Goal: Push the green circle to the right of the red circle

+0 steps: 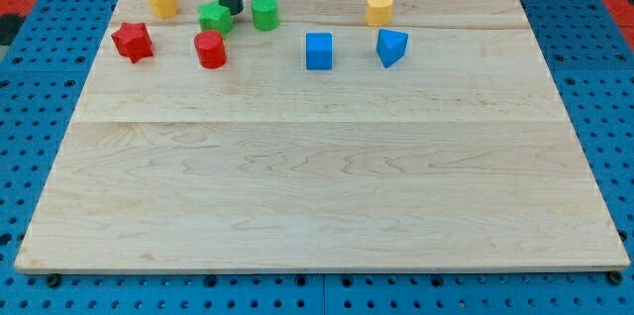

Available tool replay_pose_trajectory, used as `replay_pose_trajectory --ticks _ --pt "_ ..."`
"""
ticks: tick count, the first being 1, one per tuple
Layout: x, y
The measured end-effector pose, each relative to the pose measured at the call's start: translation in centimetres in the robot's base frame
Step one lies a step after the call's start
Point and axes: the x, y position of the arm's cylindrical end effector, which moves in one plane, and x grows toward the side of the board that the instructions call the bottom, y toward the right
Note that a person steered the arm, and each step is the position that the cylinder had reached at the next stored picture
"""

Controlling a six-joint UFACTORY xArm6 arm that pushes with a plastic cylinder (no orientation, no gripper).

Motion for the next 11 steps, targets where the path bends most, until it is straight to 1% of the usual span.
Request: replay_pose_trajectory --ticks 1,2,3,4,5,6,7,8,9,10,11 --pt "1.1 -4.6" --pt "3.2 -4.7" --pt "0.4 -0.8" --pt "-1.9 0.2" --pt "-2.9 2.3" --pt "-2.2 8.1" --pt "-0.5 9.5" --pt "1.7 8.8" --pt "2.0 4.0" --pt "4.6 3.4" --pt "5.1 1.7"
